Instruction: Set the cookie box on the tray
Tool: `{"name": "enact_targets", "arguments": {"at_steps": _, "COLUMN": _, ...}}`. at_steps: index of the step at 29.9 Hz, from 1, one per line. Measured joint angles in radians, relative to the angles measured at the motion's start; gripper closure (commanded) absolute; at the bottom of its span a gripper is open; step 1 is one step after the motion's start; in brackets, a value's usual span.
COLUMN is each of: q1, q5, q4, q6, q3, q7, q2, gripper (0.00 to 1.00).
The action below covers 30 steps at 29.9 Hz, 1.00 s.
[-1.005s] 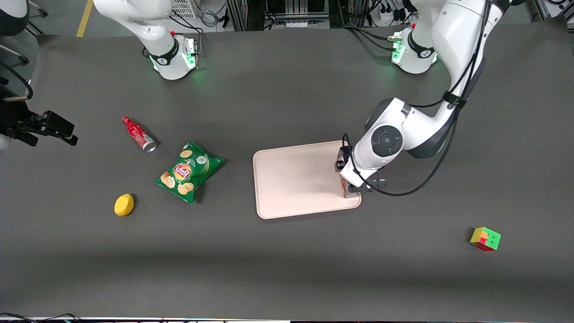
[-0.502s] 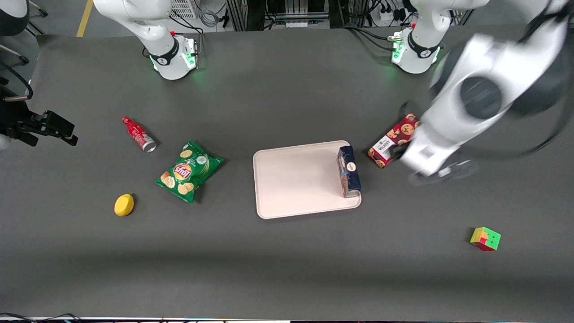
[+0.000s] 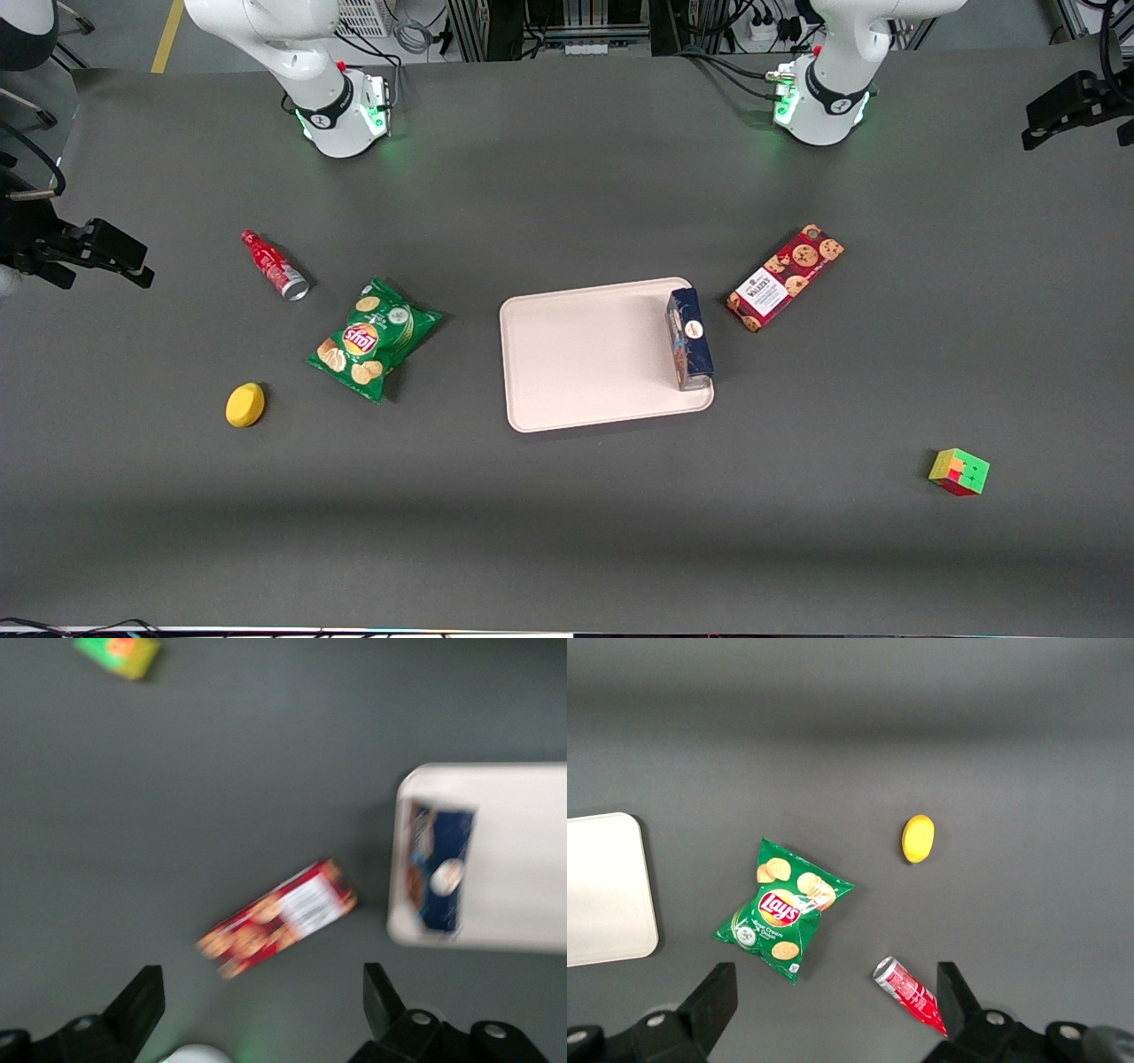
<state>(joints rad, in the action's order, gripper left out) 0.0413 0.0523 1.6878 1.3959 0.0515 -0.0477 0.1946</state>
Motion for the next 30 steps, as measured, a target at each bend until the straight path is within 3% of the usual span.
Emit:
{"name": "enact_targets", "arguments": {"at_steps": 4, "q1": 0.001, "q5": -0.002, "q4": 0.182, "q6": 0.124, "q3": 0.0, "q7": 0.0, "q2": 0.07, "gripper": 0.0}}
{"name": "enact_targets", "arguments": {"at_steps": 8, "q1": 0.001, "q5": -0.003, "q4": 0.262, "q6": 0.163, "q3": 0.0, "q7": 0.0, "q2": 0.11, "gripper": 0.0}}
{"name": "enact_targets", "arguments": {"at_steps": 30, "q1": 0.001, "q5": -0.005, "q4": 0.278, "q6": 0.177, "q3": 0.018, "q7": -0.001, "q2": 0.142, "gripper": 0.0}}
